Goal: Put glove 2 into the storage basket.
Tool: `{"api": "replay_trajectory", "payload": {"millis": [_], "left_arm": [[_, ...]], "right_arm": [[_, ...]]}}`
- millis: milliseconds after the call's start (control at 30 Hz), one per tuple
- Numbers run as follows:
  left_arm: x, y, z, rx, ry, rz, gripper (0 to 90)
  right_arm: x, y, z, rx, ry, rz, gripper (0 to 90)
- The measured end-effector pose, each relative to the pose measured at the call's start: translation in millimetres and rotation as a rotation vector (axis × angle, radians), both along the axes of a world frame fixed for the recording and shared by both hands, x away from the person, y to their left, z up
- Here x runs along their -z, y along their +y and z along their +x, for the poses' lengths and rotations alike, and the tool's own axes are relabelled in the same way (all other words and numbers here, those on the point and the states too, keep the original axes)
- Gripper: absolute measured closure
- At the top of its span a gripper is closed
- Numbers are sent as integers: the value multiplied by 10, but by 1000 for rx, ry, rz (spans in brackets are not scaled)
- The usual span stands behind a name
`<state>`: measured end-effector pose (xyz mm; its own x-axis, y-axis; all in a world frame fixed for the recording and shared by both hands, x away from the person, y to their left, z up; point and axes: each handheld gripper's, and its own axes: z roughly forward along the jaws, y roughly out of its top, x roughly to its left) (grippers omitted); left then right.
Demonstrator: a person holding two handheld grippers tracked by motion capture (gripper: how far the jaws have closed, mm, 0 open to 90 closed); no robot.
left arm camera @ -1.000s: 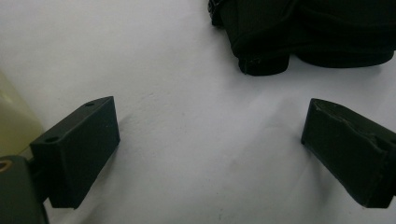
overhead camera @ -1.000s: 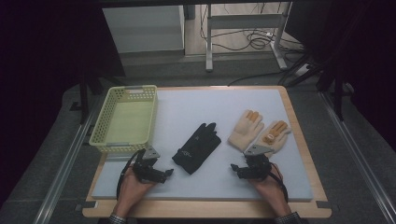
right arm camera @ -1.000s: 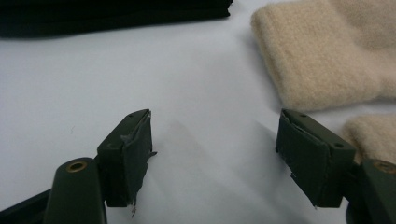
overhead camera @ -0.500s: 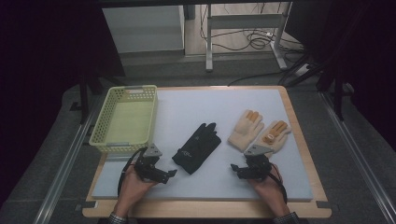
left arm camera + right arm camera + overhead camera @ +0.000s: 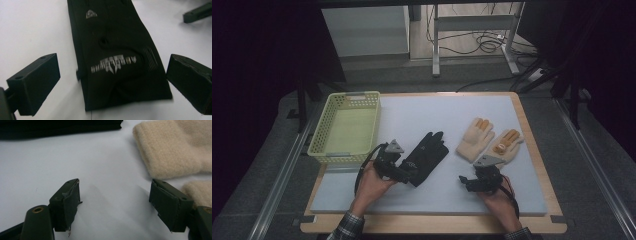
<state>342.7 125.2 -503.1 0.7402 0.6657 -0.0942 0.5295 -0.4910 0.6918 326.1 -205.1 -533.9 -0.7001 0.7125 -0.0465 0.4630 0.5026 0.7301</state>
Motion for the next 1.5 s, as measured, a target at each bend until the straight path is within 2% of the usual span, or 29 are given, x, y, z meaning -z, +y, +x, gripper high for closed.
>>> {"api": "replay_trajectory", "payload": {"millis": [200,467,500,533,567,600,633,700,767,800,867,900,933,1033,1100,1133,1167,1200,1233,1267,1367,1500], "left_arm": [[69,-222,200,4,26,27,0],[213,-475,357,-6,47,79,0],[223,-493,359,-9,46,88,0],[248,-542,346,-11,42,126,0],[248,-542,346,-11,42,126,0],[265,-581,317,-10,25,159,0],[268,-594,302,-8,13,174,0],[268,-603,292,-12,10,176,0],[274,-581,323,-34,25,165,0],[279,-563,348,-48,39,156,0],[306,-522,403,-69,92,118,0],[310,-514,399,-73,86,108,0],[305,-522,389,-75,83,117,4],[261,-545,343,-67,86,124,80],[232,-561,298,-48,76,118,202],[216,-573,279,-38,66,129,322],[200,-583,264,-43,68,132,322],[177,-581,255,-38,57,138,391],[172,-578,254,-36,57,137,561],[170,-569,260,-42,63,131,561],[159,-523,287,-47,76,112,678],[121,-461,326,-52,85,84,705]], "right_arm": [[0,0,0,0,0,0,242],[0,0,-1,0,-1,0,242],[1,0,0,-1,-1,0,242],[1,0,0,-1,-1,0,242],[1,0,0,-1,-1,0,242],[1,0,0,0,-1,0,242],[1,0,-1,-1,-1,0,242],[1,0,-1,-1,-1,0,242],[1,0,-1,-1,-1,0,243],[1,0,-1,-1,-1,-1,242],[1,0,-1,-1,-1,-1,242],[1,0,-1,-1,-1,0,242],[1,0,0,-1,-1,0,242],[1,0,0,-1,-1,0,242],[1,1,-1,-1,-1,-1,242],[1,1,-1,-1,-1,-1,242],[1,1,-1,-1,-1,-1,242],[1,1,-1,0,-1,-1,242],[1,1,-1,0,-1,-1,242],[1,1,-1,0,-1,-1,242],[1,1,-1,0,-1,-1,241],[1,1,-1,0,-1,-1,241]]}}
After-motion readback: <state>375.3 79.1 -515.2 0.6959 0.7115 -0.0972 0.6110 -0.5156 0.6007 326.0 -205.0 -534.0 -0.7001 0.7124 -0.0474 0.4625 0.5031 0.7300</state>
